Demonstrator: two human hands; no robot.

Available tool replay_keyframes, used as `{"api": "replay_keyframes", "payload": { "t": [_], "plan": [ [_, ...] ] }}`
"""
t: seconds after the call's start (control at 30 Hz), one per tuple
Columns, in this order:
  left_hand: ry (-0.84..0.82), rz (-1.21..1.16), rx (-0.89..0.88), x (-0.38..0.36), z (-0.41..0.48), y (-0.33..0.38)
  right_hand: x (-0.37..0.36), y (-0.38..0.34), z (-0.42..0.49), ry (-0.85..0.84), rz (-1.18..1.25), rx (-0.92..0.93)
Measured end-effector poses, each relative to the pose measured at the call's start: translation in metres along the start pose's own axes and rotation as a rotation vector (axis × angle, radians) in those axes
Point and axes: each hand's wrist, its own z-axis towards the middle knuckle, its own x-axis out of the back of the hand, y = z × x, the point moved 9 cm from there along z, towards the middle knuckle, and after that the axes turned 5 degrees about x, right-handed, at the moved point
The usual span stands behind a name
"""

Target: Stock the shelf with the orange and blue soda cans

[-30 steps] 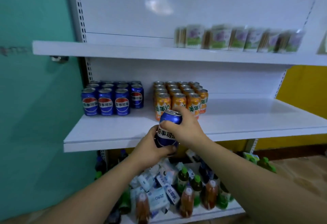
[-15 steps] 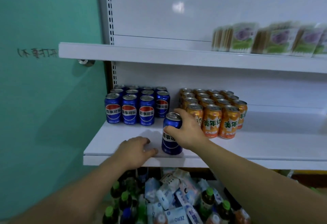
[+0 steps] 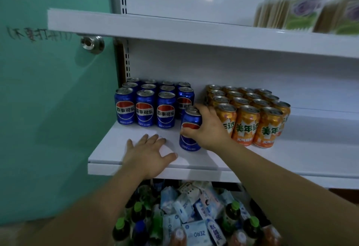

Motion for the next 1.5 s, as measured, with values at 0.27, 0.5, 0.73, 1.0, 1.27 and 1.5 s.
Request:
{"api": "replay_keyframes", "payload": {
  "t": [0.27, 0.5, 0.73, 1.0, 1.27, 1.5],
  "plan": [
    [-0.005, 0.004, 0.004, 0.0, 0.0, 0.0, -0.021, 0.008, 0.035, 0.008, 0.024, -0.022],
    [-0.003, 0.007, 0.003, -0.001, 0.0, -0.001, -0.034, 0.015, 0.064, -0.019, 0.073, -0.07],
    [0.005, 0.007, 0.0, -0.001, 0.001, -0.001, -0.04, 0.022, 0.078, -0.007, 0.105, -0.078],
    [0.009, 0.007, 0.005, -0.001, 0.0, -0.001, -0.043, 0.03, 0.087, 0.058, 0.219, -0.06],
    [0.012, 0.009, 0.008, -0.001, 0.0, -0.002, -0.048, 0.033, 0.091, 0.105, 0.257, -0.118],
    [-0.092, -0.011, -0.034, 0.002, -0.005, 0.0, -0.002, -0.011, 0.04, -0.082, 0.072, -0.092]
  ]
}}
